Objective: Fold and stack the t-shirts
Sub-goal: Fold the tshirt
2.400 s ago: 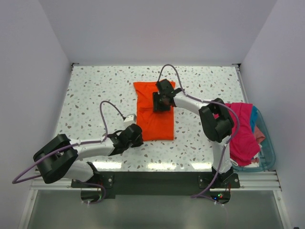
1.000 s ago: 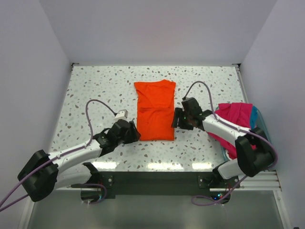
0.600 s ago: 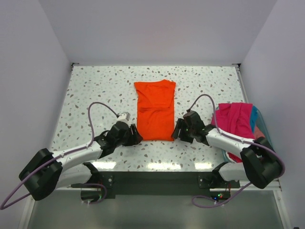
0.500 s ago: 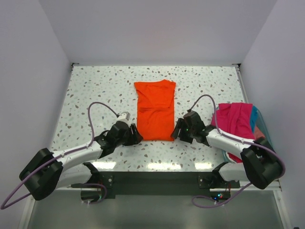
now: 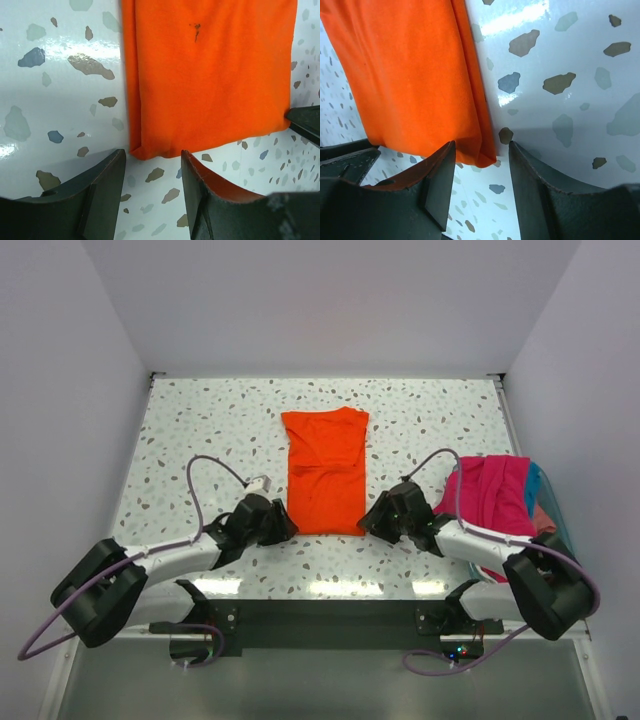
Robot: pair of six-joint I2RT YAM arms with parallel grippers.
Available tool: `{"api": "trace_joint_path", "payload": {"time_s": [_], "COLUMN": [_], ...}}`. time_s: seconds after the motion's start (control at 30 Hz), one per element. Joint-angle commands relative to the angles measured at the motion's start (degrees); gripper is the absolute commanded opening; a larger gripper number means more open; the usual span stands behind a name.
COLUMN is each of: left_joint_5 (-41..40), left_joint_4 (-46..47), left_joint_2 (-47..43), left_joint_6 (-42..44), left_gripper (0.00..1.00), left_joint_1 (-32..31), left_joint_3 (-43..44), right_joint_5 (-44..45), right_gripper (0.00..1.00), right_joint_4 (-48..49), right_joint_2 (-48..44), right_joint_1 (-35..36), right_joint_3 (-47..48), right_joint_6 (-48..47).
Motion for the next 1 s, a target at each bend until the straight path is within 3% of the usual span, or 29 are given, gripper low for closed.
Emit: {"api": "trace_joint_path", "payload": {"time_s": [0.0, 0.2, 0.33, 0.4, 0.57, 0.6, 0.63, 0.8, 0.97], "left_joint_5": [-1.66, -1.84, -1.48, -0.96, 0.27, 0.27, 0.36, 0.98, -2.52], "left_joint_4": [3.47, 5.58, 7.42, 8.04, 8.4, 7.96, 6.65, -0.55, -9.24], "left_joint_2": [1.0, 2.4, 4.16, 5.39, 5.31, 4.78, 4.17, -2.59, -13.04], "left_joint_6": [-2.08, -3.75, -3.84, -3.66, -3.22, -3.05, -2.53, -1.99, -4.36], "left_gripper": [0.53, 0.49, 0.45, 0.39, 0.11, 0.07, 0.01, 0.0, 0.0], "left_joint_1": [0.61, 1.23, 1.23, 1.23, 1.23, 1.23, 1.23, 0.7, -5.35], "left_joint_3": [-1.37, -2.87, -3.04, -2.87, -2.61, -2.52, -2.43, -2.69, -4.71], "right_joint_5": [-0.39, -1.97, -2.15, -2.15, -2.94, -3.38, -3.38, -3.29, -0.14], "right_gripper": [0.5, 0.49, 0.42, 0.33, 0.11, 0.02, 0.0, 0.0, 0.0], "right_joint_4": [4.14, 6.61, 7.48, 8.01, 6.27, 5.73, 4.68, -3.49, -12.88], "right_joint_2": [0.95, 2.44, 3.58, 4.02, 4.29, 3.94, 3.42, -4.21, -14.06], "right_joint_1": [0.5, 0.41, 0.5, 0.5, 0.5, 0.5, 0.5, 1.2, 7.42], "right_joint_3": [-2.28, -3.17, -3.35, -3.52, -1.59, -0.72, -0.1, -0.79, -2.9], "right_joint_6": [3.6, 4.66, 4.75, 4.75, 1.5, -0.16, -1.13, -6.05, -8.26]}}
